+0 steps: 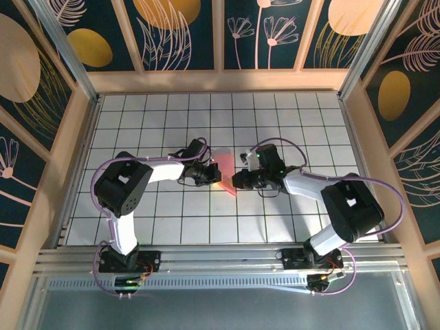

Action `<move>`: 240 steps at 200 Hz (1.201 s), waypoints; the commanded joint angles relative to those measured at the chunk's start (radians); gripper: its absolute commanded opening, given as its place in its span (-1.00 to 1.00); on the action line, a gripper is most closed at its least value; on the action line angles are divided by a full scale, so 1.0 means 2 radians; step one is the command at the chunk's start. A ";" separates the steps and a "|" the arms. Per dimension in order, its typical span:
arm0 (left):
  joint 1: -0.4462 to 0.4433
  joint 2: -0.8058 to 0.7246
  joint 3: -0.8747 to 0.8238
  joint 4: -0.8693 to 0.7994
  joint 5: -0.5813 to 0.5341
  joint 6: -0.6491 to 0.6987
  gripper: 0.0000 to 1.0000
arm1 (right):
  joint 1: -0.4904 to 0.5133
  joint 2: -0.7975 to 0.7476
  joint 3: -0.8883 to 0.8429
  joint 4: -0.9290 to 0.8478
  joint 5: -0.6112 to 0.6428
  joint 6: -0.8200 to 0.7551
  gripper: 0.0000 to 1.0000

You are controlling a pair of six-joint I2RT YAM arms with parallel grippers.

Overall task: Fold a paper plane with a square sheet of paper (fold left side to right side)
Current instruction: Third fold the triangle at the center of the table.

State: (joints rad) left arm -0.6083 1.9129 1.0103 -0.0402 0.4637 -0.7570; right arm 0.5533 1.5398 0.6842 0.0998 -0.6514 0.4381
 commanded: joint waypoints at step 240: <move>-0.003 0.008 -0.014 -0.017 -0.030 -0.008 -0.84 | 0.021 0.069 -0.010 0.046 -0.012 0.045 -1.00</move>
State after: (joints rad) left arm -0.6083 1.9121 1.0096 -0.0368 0.4629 -0.7643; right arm 0.5911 1.7031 0.6533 0.2024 -0.6979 0.5339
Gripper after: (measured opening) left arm 0.079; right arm 0.047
